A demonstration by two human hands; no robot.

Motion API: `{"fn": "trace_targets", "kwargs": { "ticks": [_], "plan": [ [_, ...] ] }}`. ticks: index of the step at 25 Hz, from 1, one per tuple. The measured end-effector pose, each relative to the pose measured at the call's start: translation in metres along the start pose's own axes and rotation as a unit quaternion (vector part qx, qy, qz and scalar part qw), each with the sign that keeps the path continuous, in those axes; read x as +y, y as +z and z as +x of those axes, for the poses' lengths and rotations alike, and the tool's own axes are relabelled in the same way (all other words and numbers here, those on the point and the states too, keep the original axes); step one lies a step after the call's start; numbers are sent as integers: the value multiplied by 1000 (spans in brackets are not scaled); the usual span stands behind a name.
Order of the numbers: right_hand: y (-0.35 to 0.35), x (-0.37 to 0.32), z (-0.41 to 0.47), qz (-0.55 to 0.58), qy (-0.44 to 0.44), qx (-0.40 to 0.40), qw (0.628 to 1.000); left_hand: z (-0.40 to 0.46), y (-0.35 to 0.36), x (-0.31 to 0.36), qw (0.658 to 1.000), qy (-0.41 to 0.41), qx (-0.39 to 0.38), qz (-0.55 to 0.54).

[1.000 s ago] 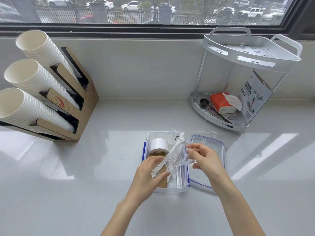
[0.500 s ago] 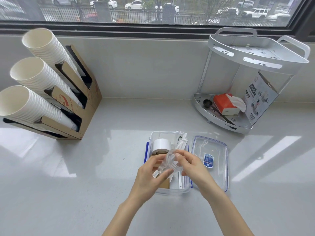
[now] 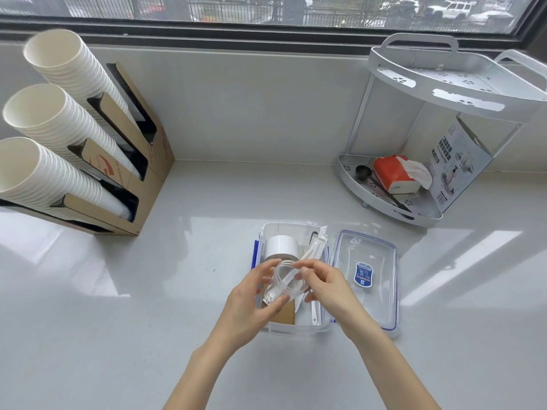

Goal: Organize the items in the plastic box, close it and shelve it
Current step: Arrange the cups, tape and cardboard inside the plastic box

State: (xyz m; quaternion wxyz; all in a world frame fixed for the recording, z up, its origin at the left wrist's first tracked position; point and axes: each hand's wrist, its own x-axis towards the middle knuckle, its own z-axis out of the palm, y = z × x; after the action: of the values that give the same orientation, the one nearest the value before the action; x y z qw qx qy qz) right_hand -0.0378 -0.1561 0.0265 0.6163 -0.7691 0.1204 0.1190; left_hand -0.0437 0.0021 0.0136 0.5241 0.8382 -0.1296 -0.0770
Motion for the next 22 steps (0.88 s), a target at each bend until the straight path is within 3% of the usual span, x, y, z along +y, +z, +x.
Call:
{"fn": "trace_targets", "kwargs": {
  "ticks": [8, 12, 16, 22],
  "plan": [
    [7, 0, 15, 19, 30, -10, 999, 1, -9, -9, 997, -33, 59, -33],
    [16, 16, 21, -150, 23, -25, 988, -1, -14, -11, 992, -55, 95, -61],
    [35, 21, 26, -303, -4, -47, 952, -3, -16, -14, 989, -70, 103, -75],
    [32, 21, 26, -448, 2, -24, 894, -6, -16, -16, 988, -86, 105, -79]
  ]
}}
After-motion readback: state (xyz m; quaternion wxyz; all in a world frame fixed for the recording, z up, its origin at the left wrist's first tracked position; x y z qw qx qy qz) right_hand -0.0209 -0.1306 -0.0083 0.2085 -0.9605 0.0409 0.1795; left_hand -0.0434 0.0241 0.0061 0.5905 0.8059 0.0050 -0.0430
